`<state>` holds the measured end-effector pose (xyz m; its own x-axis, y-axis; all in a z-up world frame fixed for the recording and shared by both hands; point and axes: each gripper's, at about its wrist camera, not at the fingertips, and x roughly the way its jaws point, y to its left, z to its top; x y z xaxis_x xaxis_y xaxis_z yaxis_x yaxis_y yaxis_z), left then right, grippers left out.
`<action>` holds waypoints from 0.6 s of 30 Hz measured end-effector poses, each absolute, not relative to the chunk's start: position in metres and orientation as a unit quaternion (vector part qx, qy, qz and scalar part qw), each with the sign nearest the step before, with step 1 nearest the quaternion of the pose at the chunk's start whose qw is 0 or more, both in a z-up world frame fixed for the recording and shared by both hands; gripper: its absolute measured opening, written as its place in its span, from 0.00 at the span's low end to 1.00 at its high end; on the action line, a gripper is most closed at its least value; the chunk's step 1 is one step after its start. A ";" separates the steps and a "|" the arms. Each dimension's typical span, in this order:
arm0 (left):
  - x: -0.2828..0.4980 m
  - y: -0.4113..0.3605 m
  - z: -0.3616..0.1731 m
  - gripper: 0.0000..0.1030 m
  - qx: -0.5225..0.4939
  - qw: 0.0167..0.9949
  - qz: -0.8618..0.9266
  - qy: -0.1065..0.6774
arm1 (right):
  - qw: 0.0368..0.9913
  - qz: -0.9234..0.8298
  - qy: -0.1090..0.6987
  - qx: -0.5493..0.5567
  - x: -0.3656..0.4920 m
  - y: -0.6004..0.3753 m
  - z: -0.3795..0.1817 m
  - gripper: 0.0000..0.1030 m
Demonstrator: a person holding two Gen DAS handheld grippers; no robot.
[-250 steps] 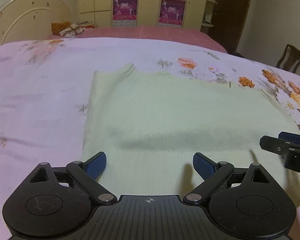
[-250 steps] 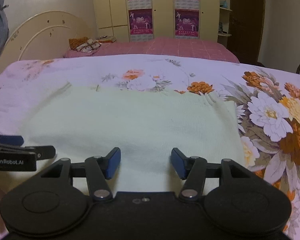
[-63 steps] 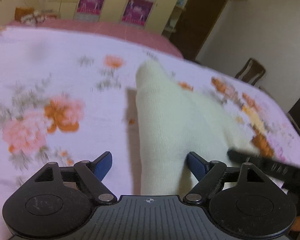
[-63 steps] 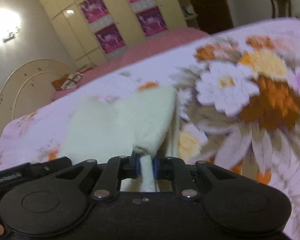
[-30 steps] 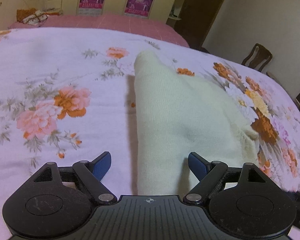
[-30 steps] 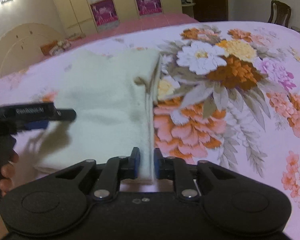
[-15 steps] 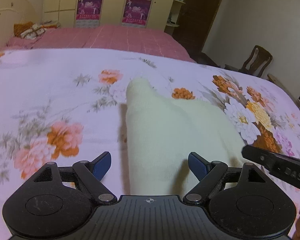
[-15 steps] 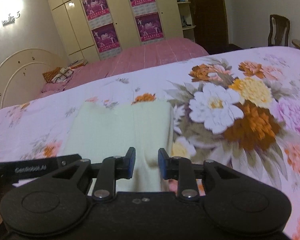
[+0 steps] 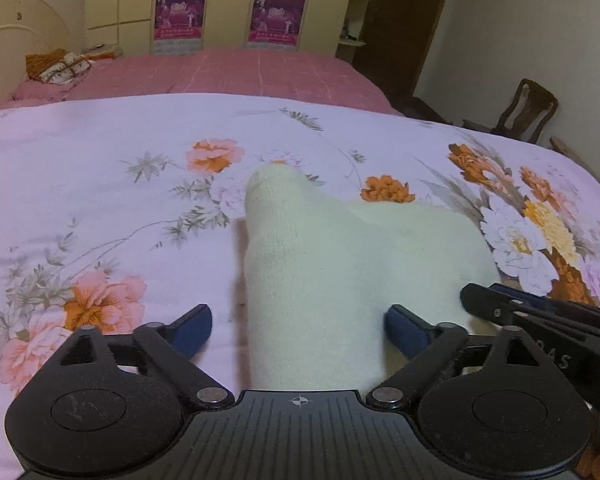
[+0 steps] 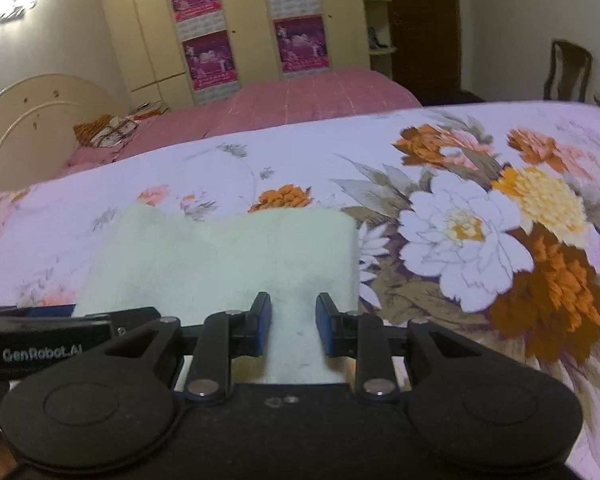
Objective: Fold small clothes
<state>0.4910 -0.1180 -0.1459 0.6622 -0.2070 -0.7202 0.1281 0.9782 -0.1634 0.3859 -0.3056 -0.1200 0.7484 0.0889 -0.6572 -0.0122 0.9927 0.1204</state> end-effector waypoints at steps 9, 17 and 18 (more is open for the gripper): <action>0.496 -0.120 -0.145 0.92 -0.042 0.911 -0.098 0.400 | 0.937 0.037 0.341 0.060 0.394 -0.306 -0.112 0.27; 0.505 -0.121 -0.147 0.92 -0.050 0.909 -0.102 0.401 | 0.938 0.038 0.339 0.064 0.402 -0.306 -0.112 0.29; 0.506 -0.121 -0.147 0.92 -0.052 0.908 -0.103 0.402 | 0.938 0.038 0.339 0.064 0.404 -0.306 -0.112 0.29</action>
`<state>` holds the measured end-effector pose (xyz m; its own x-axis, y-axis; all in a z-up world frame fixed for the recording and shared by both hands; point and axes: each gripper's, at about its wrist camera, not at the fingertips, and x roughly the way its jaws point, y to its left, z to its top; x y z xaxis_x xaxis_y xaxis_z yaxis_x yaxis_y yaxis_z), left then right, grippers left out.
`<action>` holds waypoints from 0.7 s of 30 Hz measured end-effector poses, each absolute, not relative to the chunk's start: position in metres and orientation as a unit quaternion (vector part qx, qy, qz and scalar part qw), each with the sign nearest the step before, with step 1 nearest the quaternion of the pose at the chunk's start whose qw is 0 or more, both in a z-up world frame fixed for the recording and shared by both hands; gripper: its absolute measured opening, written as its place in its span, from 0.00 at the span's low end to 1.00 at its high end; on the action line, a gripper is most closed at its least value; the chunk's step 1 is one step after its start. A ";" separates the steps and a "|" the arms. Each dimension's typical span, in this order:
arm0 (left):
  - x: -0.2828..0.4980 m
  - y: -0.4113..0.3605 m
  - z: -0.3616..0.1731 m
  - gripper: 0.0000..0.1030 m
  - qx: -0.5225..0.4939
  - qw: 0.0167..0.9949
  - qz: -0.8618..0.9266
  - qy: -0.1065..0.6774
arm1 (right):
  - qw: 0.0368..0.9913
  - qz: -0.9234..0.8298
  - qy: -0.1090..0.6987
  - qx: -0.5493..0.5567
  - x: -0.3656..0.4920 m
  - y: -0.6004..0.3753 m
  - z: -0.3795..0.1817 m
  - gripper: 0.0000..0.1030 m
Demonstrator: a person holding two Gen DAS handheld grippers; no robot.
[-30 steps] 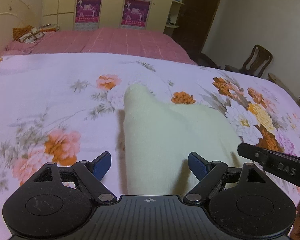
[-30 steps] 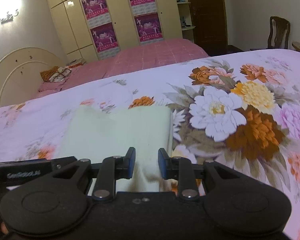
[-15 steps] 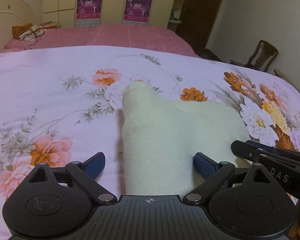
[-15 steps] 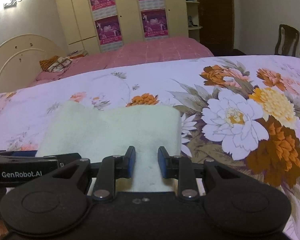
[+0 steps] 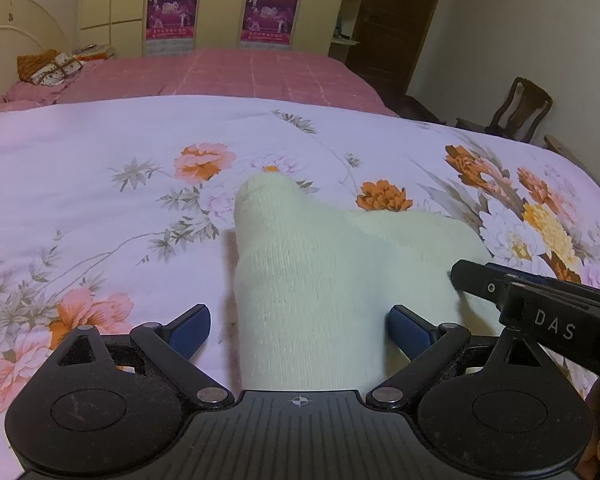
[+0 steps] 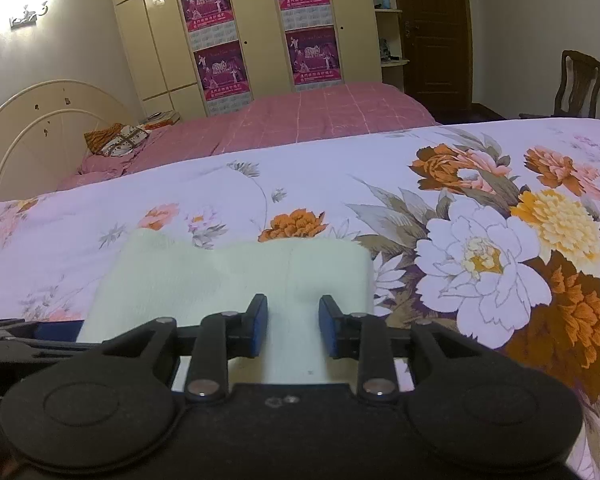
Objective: Fold small clothes
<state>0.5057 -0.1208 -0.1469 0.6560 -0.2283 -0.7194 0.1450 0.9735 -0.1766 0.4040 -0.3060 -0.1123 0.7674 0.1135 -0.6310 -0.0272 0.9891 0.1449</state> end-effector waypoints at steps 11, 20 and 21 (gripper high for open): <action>0.528 -0.112 -0.158 1.00 -0.097 0.899 -0.094 0.417 | 0.936 0.023 0.350 0.040 0.424 -0.306 -0.127 0.28; 0.525 -0.105 -0.156 1.00 -0.114 0.900 -0.085 0.413 | 0.933 0.024 0.354 0.062 0.426 -0.313 -0.125 0.27; 0.523 -0.104 -0.153 1.00 -0.112 0.903 -0.083 0.406 | 0.934 0.024 0.351 0.065 0.425 -0.313 -0.123 0.27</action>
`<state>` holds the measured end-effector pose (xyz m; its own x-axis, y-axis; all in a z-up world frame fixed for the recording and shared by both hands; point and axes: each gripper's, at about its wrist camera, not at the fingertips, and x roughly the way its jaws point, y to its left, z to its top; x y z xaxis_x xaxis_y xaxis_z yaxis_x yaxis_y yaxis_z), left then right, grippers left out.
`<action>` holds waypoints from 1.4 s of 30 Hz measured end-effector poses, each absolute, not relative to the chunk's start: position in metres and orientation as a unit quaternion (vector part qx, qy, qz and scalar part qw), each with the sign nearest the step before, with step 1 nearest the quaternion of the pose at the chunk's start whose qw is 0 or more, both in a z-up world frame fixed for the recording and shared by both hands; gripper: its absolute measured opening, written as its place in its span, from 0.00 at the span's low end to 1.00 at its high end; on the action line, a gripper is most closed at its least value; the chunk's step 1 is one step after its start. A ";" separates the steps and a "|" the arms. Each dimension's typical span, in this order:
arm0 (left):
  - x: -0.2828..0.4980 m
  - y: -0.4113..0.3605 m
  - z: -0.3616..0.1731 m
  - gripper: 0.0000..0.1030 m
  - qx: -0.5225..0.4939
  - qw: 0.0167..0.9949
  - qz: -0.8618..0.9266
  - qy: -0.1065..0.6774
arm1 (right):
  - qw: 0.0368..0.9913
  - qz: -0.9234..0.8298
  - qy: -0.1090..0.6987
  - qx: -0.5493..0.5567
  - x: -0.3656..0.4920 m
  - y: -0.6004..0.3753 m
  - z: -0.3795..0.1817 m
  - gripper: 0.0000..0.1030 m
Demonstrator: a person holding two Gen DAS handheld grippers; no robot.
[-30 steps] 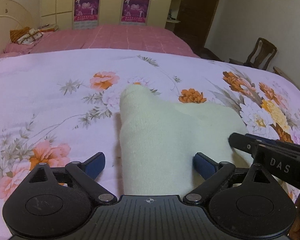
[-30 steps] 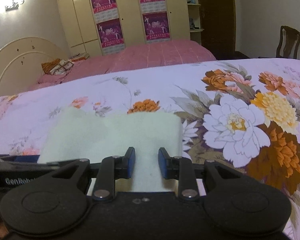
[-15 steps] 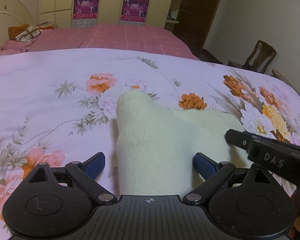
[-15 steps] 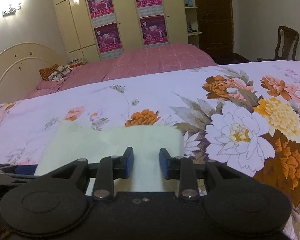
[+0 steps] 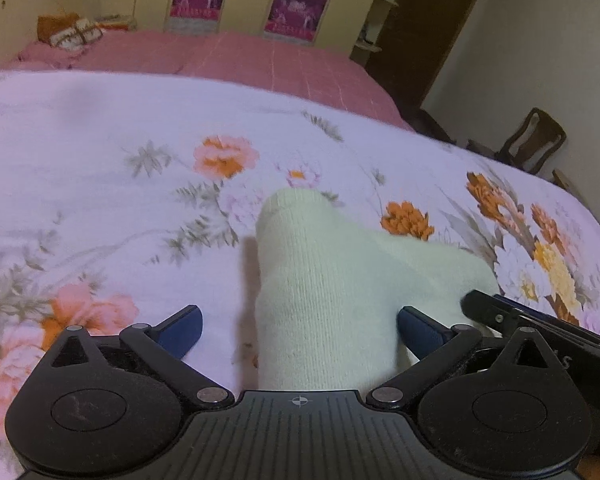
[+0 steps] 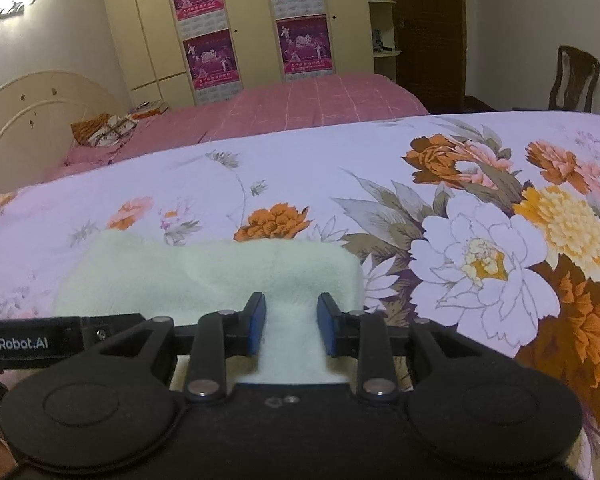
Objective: Fold small clothes
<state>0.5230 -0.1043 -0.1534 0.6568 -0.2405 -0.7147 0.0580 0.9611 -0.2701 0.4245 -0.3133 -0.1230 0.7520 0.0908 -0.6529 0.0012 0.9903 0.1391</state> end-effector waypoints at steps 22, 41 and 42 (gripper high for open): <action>0.478 -0.105 -0.144 1.00 -0.089 0.901 -0.091 0.414 | 0.940 0.036 0.334 0.054 0.357 -0.308 -0.096 0.28; 0.433 -0.103 -0.133 1.00 -0.062 0.901 -0.103 0.416 | 0.937 0.024 0.345 0.049 0.298 -0.300 -0.091 0.29; 0.430 -0.102 -0.133 1.00 -0.062 0.901 -0.104 0.417 | 0.936 0.025 0.346 0.050 0.294 -0.299 -0.092 0.29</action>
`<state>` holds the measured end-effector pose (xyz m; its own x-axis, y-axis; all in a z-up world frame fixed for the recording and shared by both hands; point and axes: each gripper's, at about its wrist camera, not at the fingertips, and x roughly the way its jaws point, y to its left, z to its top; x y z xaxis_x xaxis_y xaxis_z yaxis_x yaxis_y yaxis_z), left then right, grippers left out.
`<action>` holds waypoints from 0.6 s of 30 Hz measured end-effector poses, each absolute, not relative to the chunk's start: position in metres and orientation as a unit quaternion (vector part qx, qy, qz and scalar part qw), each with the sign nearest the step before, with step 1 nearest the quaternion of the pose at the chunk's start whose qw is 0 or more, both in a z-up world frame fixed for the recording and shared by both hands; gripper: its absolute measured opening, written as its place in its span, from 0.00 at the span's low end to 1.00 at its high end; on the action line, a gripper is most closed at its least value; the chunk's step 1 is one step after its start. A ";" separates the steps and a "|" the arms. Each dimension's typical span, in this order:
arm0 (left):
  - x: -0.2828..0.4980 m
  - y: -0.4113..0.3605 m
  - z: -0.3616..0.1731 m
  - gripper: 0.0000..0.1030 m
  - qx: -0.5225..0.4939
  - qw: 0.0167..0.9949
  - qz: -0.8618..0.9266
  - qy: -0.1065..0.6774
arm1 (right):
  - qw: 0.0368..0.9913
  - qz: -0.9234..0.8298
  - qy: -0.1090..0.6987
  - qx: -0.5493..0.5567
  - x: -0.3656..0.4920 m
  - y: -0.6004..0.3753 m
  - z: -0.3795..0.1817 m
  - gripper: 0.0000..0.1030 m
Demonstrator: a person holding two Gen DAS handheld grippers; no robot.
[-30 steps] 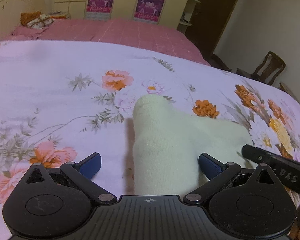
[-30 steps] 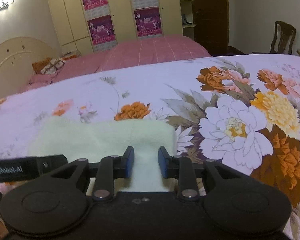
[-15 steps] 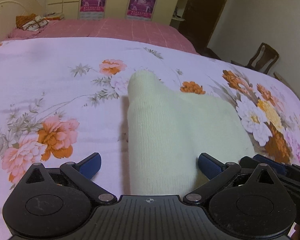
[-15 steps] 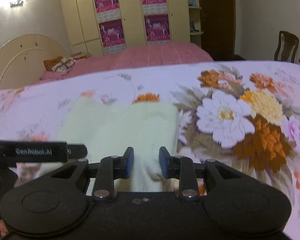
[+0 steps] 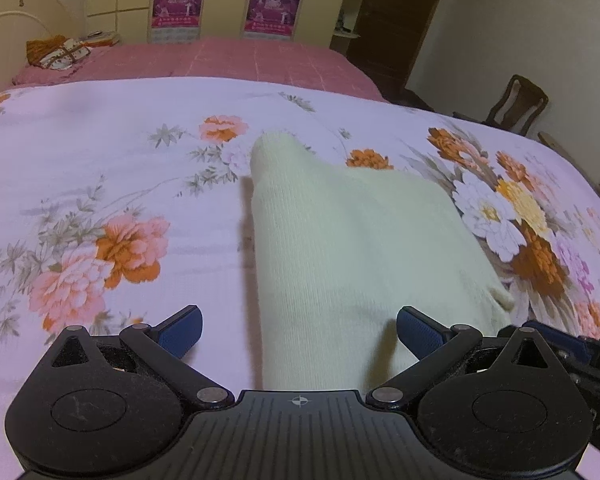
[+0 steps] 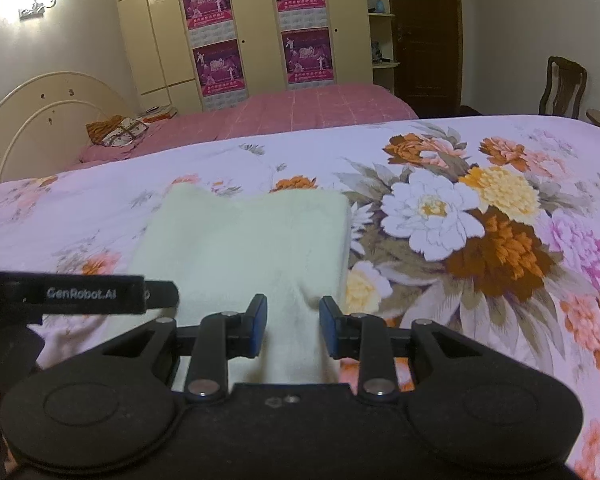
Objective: Fold small clothes
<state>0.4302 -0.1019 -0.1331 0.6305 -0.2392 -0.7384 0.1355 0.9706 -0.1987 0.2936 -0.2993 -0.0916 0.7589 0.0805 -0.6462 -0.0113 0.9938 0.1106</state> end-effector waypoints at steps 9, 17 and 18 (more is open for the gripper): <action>0.403 -0.099 -0.144 1.00 -0.054 0.892 -0.114 0.434 | 0.931 0.031 0.360 0.053 0.265 -0.290 -0.100 0.28; 0.377 -0.096 -0.158 1.00 -0.038 0.887 -0.118 0.445 | 0.920 0.014 0.390 0.032 0.252 -0.290 -0.125 0.20; 0.374 -0.095 -0.157 1.00 -0.040 0.886 -0.117 0.447 | 0.920 0.011 0.391 0.034 0.251 -0.290 -0.123 0.20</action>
<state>0.3744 -0.0950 -0.1569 0.5727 -0.2440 -0.7826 0.1719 0.9692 -0.1763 0.2507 -0.2902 -0.1233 0.6937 0.0469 -0.7188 0.0060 0.9975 0.0708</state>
